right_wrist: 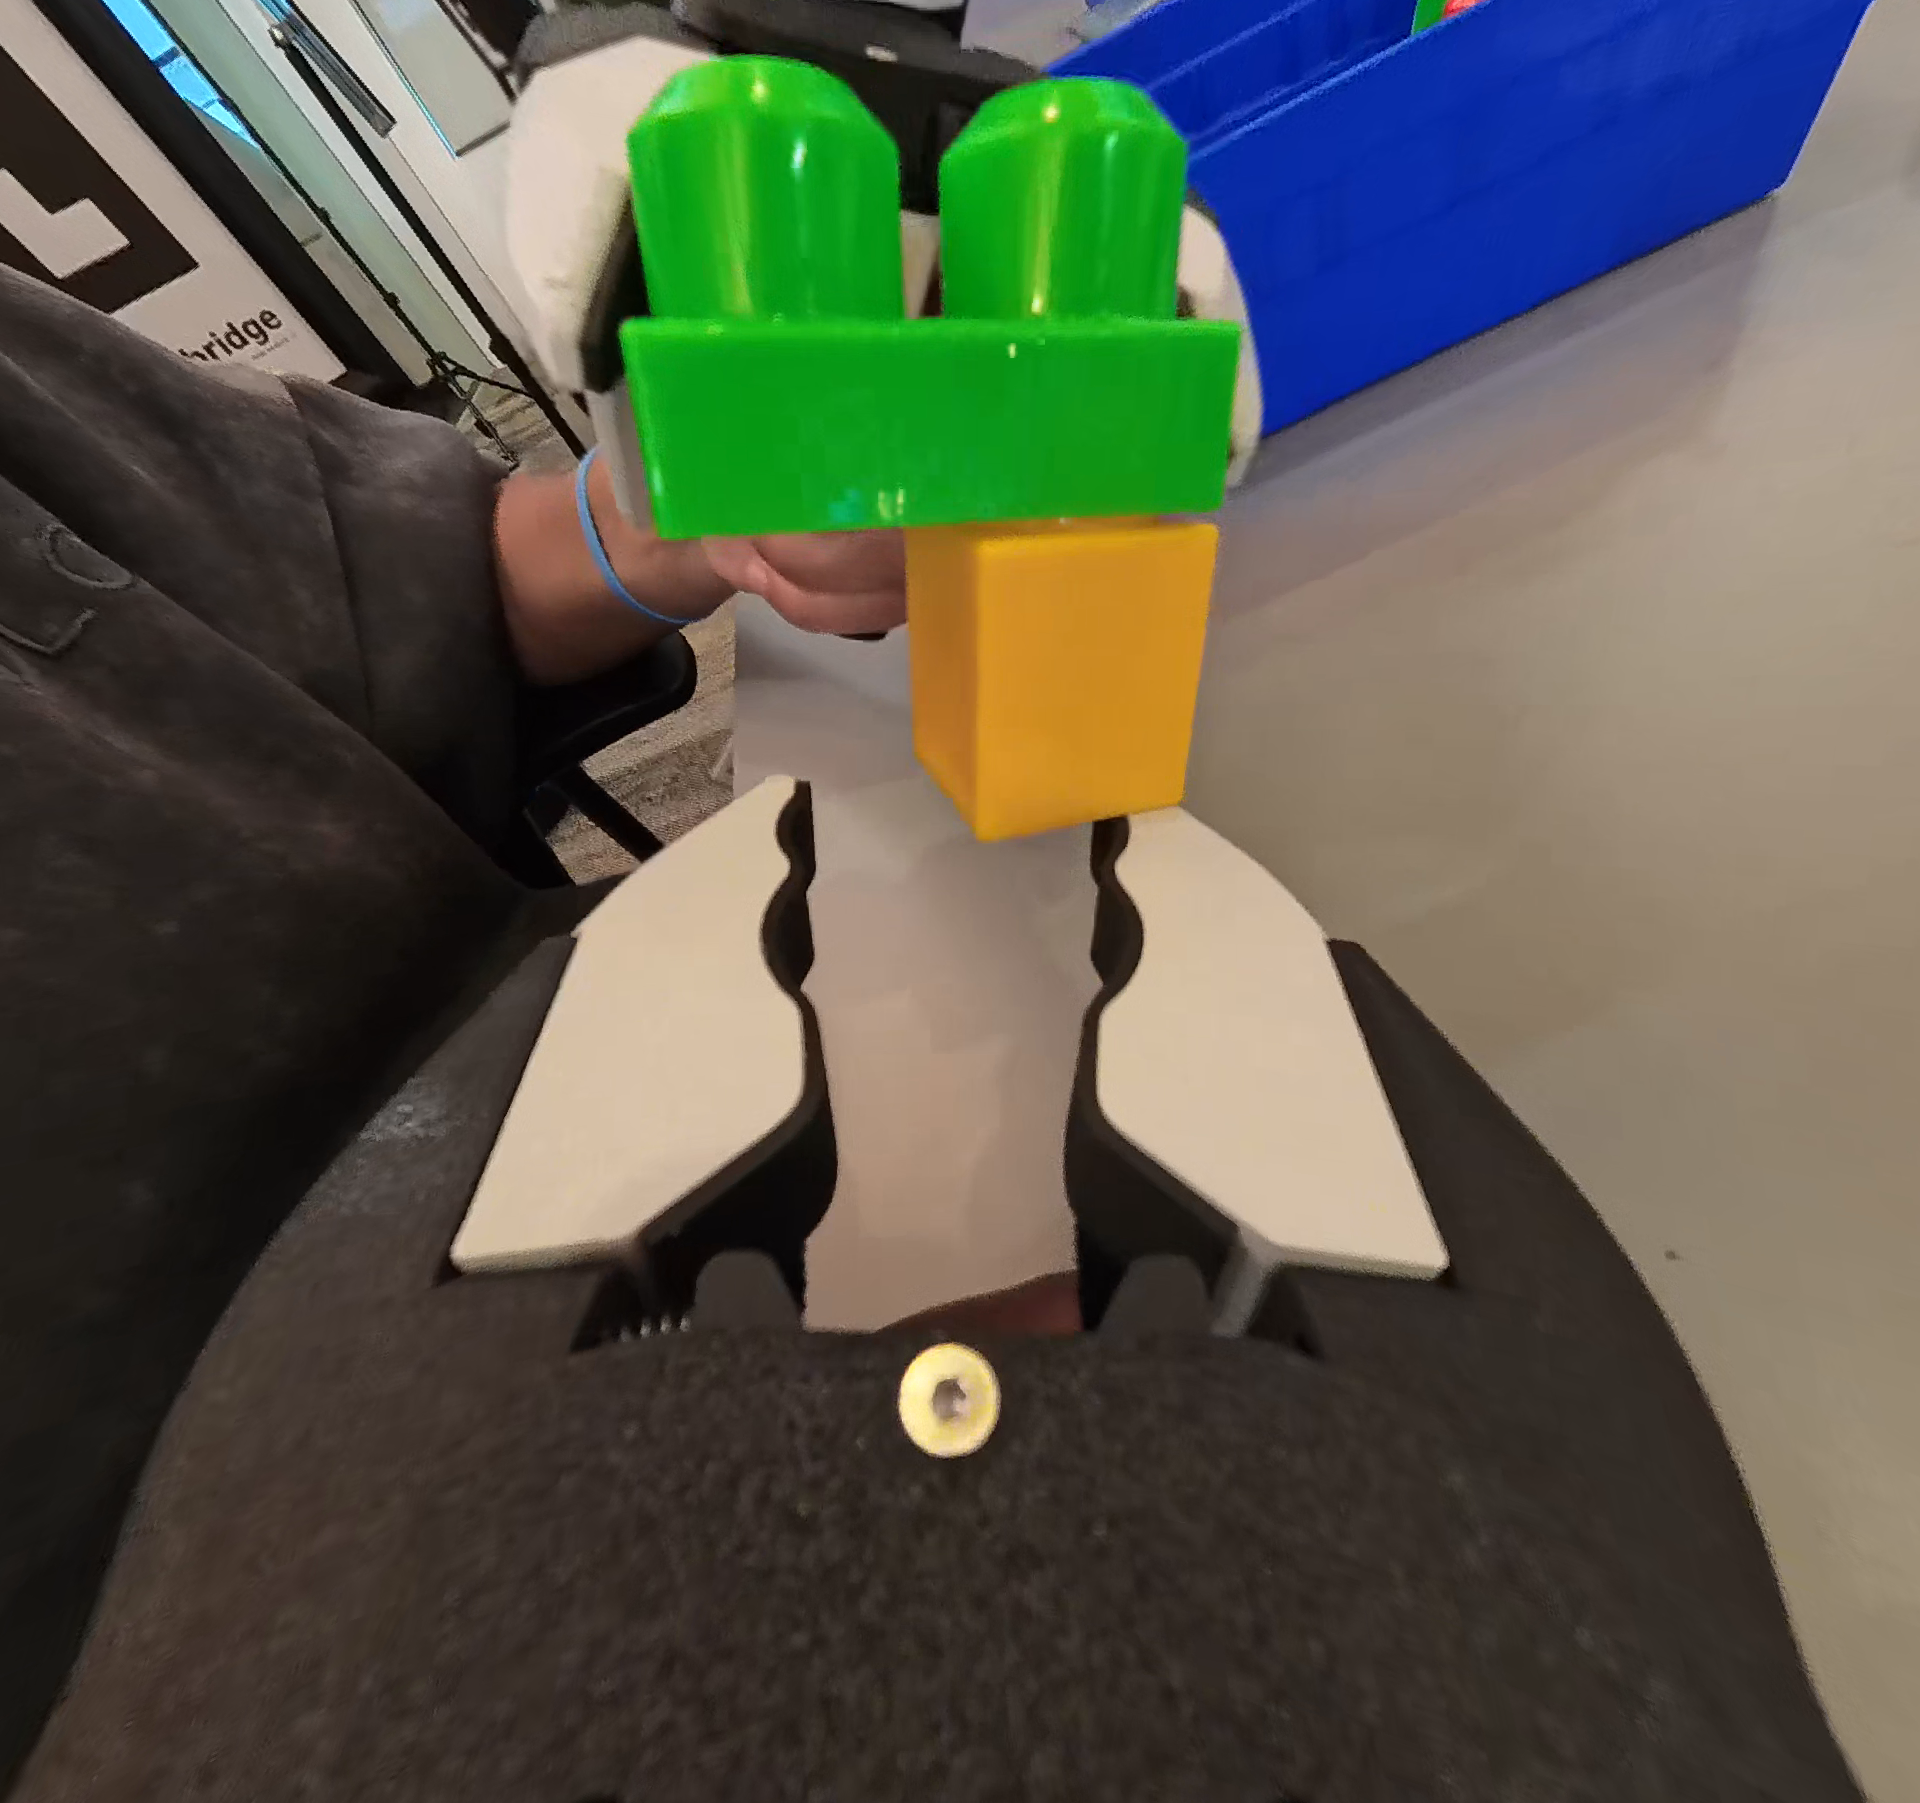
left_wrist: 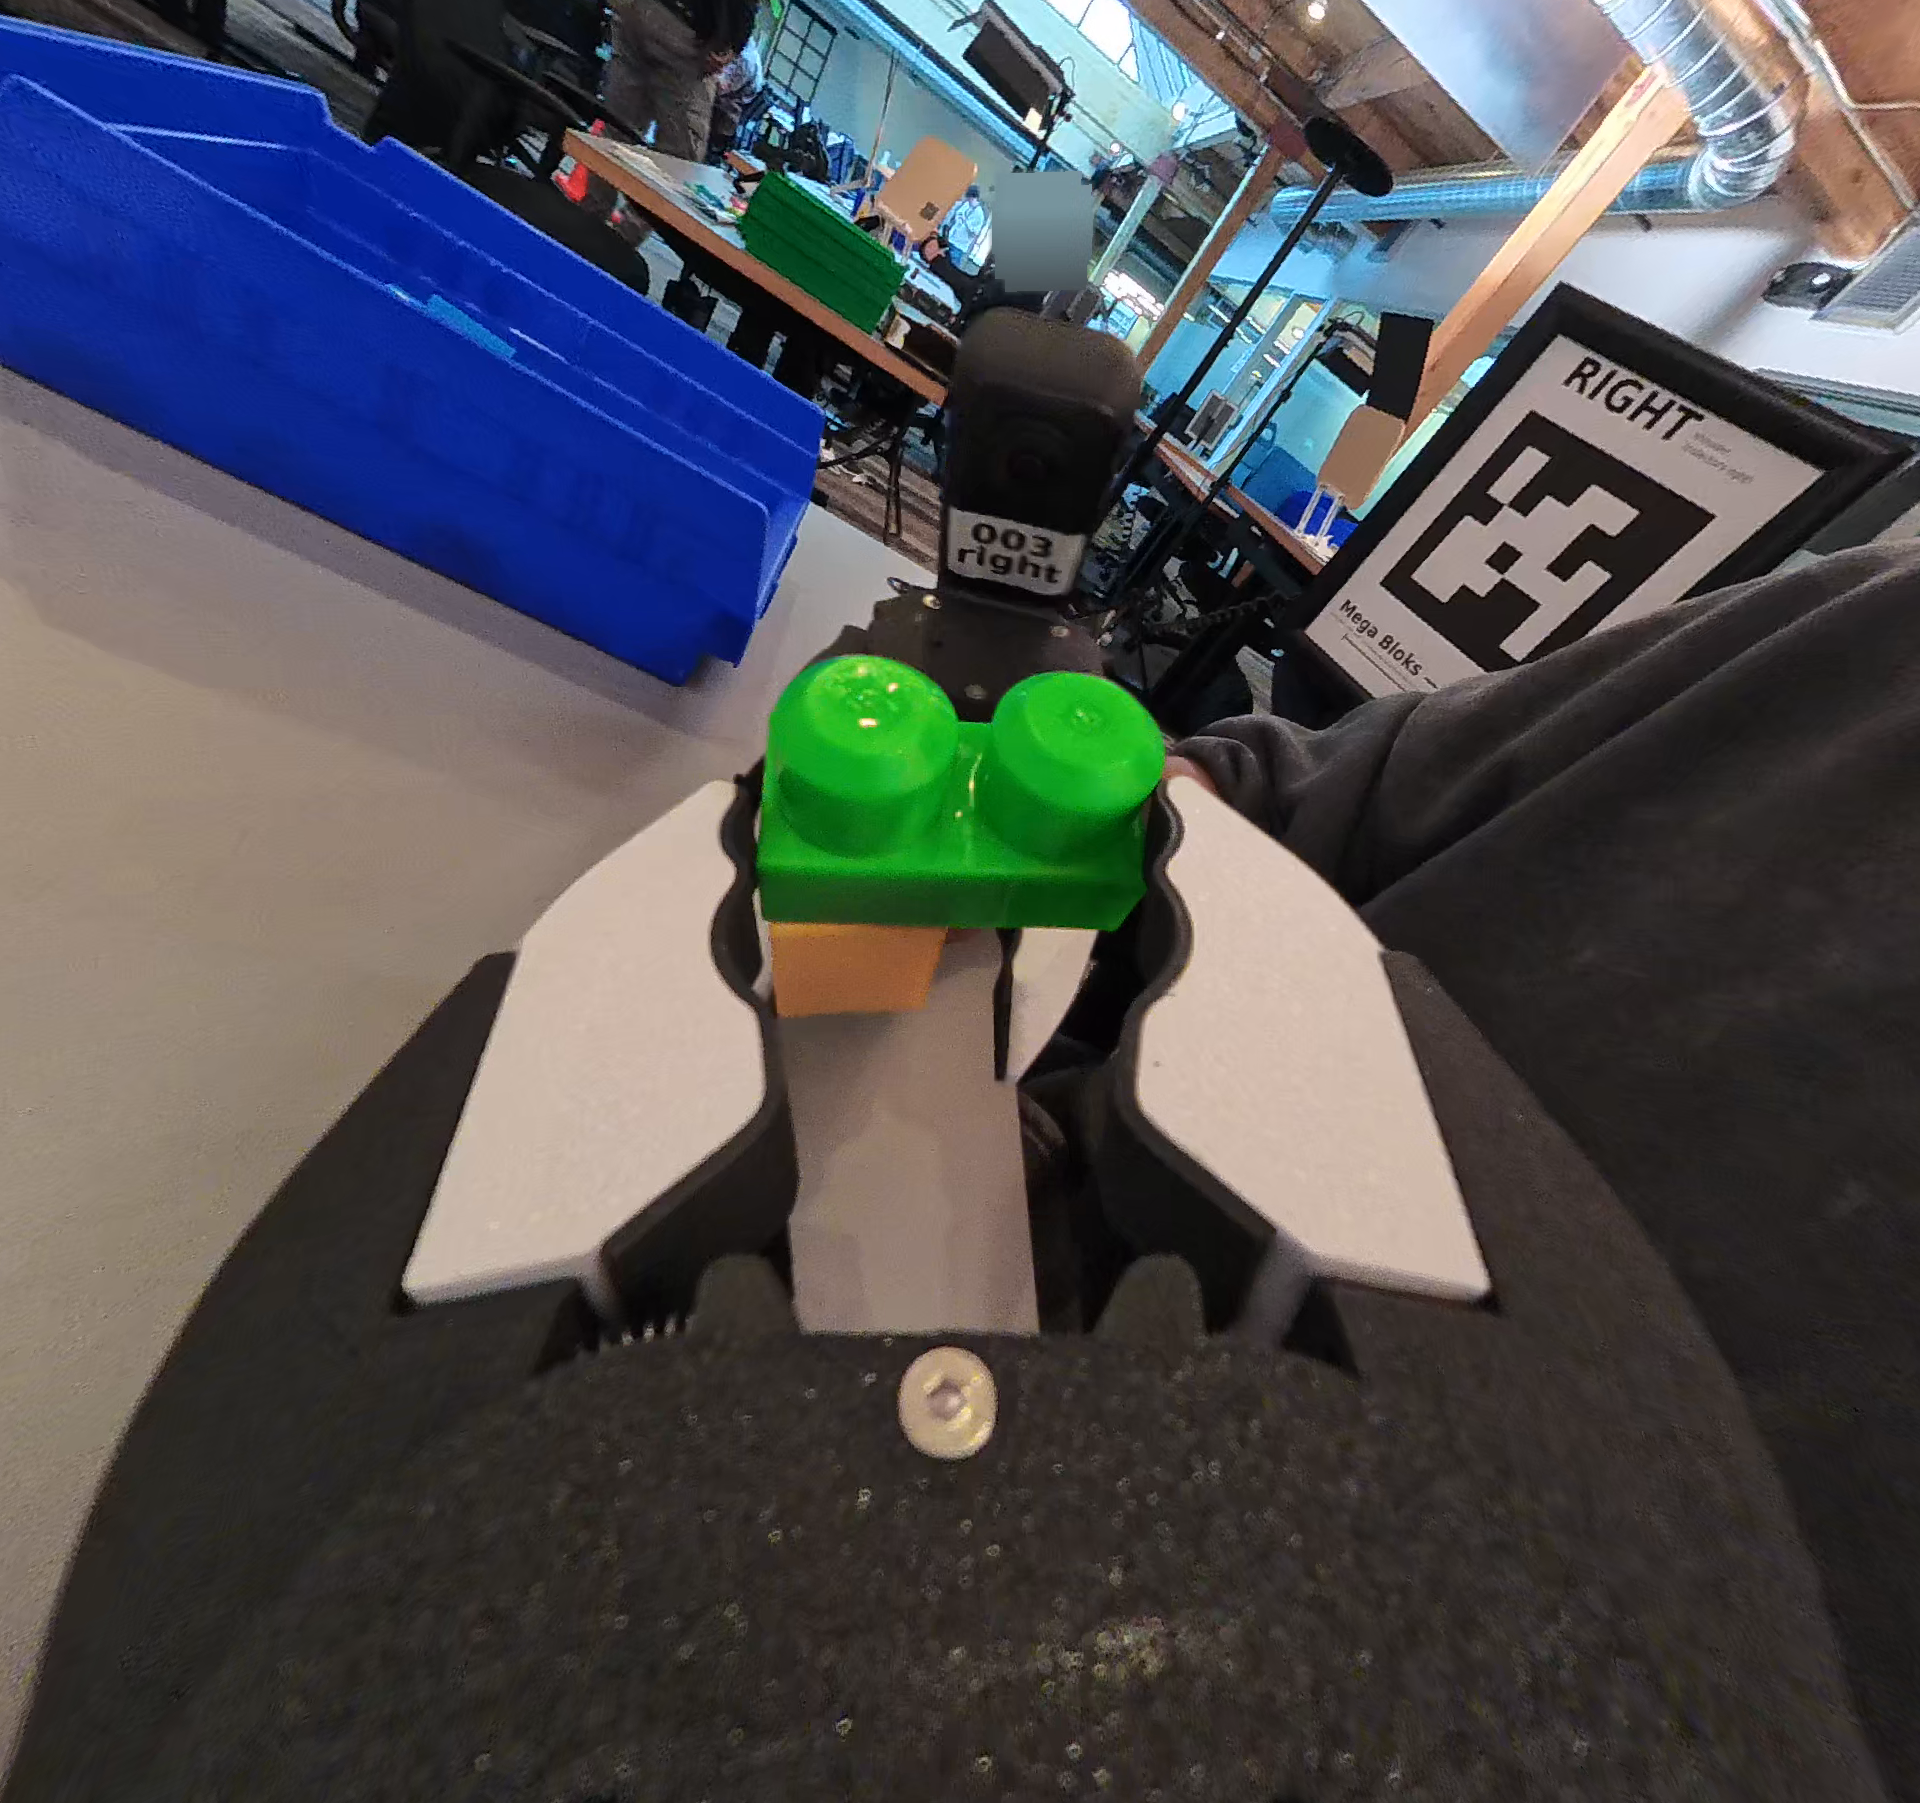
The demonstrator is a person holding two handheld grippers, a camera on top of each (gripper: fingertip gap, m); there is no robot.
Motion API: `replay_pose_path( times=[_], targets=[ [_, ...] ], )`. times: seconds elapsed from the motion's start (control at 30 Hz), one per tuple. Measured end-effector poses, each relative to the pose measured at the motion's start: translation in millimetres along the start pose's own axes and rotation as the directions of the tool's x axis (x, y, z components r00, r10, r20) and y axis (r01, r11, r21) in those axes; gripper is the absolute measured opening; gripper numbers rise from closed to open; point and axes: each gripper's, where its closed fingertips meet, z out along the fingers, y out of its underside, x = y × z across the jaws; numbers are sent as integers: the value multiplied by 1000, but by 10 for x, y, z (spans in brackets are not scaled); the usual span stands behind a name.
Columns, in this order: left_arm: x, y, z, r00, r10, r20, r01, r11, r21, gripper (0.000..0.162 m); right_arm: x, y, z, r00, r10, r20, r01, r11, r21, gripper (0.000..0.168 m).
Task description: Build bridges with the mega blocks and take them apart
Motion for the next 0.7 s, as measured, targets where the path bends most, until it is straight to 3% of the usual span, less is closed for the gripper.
replay_pose_path(
  times=[0.2,0.27,0.4,0.5,0.57,0.7],
  targets=[
    [30,8,12,1000,20,-2,-20,1000,-13,71,27,-6,-33,1000,4,-6,-4,1000,14,45],
    [31,4,3,999,31,6,-31,999,-18,70,90,15,-42,999,-6,-49,6,1000,1,55],
    [86,-39,-32,999,55,-2,-55,998,-10,70,73,-84,-90,999,21,-30,-19,998,58,57],
    [88,88,56,998,55,-6,-56,996,-63,70,27,-162,-118,1000,3,-22,-1,997,82,53],
    [94,118,88,998,62,-9,-62,995,-72,70,62,-108,-115,998,-35,-51,37,998,51,41],
    [116,105,100,998,61,-22,-62,996,-61,70,47,-110,-138,998,-45,-34,47,998,37,39]
  ],
)
